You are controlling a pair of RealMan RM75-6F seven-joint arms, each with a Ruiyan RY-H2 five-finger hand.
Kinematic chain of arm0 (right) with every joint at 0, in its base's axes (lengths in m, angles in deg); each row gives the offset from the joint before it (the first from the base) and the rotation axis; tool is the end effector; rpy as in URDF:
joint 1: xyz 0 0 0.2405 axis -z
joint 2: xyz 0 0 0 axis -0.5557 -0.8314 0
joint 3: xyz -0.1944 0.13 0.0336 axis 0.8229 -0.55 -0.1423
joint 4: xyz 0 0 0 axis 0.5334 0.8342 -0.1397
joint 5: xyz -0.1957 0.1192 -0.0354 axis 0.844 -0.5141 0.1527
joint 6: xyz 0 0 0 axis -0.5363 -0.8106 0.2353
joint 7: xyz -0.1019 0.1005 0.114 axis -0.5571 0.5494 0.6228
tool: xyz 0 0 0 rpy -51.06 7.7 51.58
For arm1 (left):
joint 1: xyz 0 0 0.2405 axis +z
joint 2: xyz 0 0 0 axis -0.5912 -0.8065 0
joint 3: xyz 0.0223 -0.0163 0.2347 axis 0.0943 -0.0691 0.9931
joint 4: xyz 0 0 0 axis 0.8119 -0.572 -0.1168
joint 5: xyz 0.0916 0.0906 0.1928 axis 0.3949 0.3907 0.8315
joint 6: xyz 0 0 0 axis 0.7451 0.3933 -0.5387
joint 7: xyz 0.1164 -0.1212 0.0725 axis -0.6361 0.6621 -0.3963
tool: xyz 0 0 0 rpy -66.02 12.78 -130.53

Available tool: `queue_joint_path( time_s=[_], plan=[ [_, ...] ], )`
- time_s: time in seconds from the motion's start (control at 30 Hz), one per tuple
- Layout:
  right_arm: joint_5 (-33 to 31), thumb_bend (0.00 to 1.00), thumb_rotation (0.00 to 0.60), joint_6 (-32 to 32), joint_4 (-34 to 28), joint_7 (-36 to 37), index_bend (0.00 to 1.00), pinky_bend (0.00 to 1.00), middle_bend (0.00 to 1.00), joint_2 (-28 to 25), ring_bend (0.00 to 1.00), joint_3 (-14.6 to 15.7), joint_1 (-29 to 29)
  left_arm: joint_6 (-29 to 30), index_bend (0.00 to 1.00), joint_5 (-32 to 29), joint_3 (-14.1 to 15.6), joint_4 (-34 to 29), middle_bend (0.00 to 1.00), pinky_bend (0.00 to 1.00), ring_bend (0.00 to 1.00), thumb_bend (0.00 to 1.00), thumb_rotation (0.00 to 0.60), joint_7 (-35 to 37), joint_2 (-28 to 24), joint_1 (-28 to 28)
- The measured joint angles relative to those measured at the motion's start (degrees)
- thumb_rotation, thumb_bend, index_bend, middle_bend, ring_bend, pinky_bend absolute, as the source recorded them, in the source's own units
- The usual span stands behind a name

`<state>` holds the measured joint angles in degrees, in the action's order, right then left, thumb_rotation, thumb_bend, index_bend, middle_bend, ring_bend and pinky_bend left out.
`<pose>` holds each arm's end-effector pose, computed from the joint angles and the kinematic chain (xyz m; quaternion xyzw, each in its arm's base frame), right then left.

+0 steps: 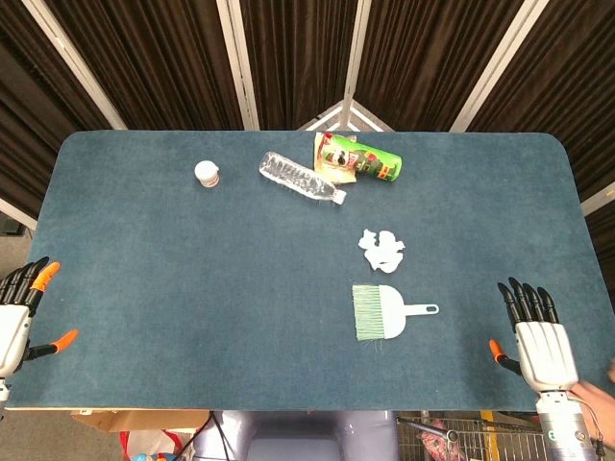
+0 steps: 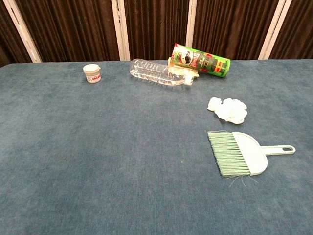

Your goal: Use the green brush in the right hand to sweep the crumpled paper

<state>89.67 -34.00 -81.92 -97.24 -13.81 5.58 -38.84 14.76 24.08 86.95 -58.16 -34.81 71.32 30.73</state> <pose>-0.2733 -0.2167 0.0928 0.6171 -0.3844 0.3491 0.5913 -0.2967 0.2204 0.1269 -0.5887 -0.4027 -0.4226 0.5592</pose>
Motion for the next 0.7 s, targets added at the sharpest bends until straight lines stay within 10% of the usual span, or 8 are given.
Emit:
queue_joint_path(
  time_s=[0.43, 0.6, 0.7],
  plan=[
    [0.6, 0.32, 0.6, -0.7, 0.2, 0.4, 0.0, 0.01, 0.0, 0.2, 0.01, -0.2, 0.1, 0.3, 0.0, 0.3, 0.1, 0.0, 0.0, 0.02, 0.0, 0.0, 0.6, -0.2, 0.0, 0.1],
    [-0.5, 0.32, 0.6, 1.6, -0.7, 0.0, 0.0, 0.61, 0.53, 0.2, 0.62, -1.1, -1.3, 0.2, 0.0, 0.2, 0.1, 0.0, 0.0, 0.02, 0.0, 0.0, 0.6, 0.0, 0.0, 0.1],
    [-1.8, 0.32, 0.6, 3.9, -1.2, -0.7, 0.04, 0.81, 0.8, 0.1, 0.88, -1.7, -2.7, 0.4, 0.0, 0.2, 0.0, 0.0, 0.0, 0.02, 0.0, 0.0, 0.6, 0.2, -0.1, 0.1]
  ],
)
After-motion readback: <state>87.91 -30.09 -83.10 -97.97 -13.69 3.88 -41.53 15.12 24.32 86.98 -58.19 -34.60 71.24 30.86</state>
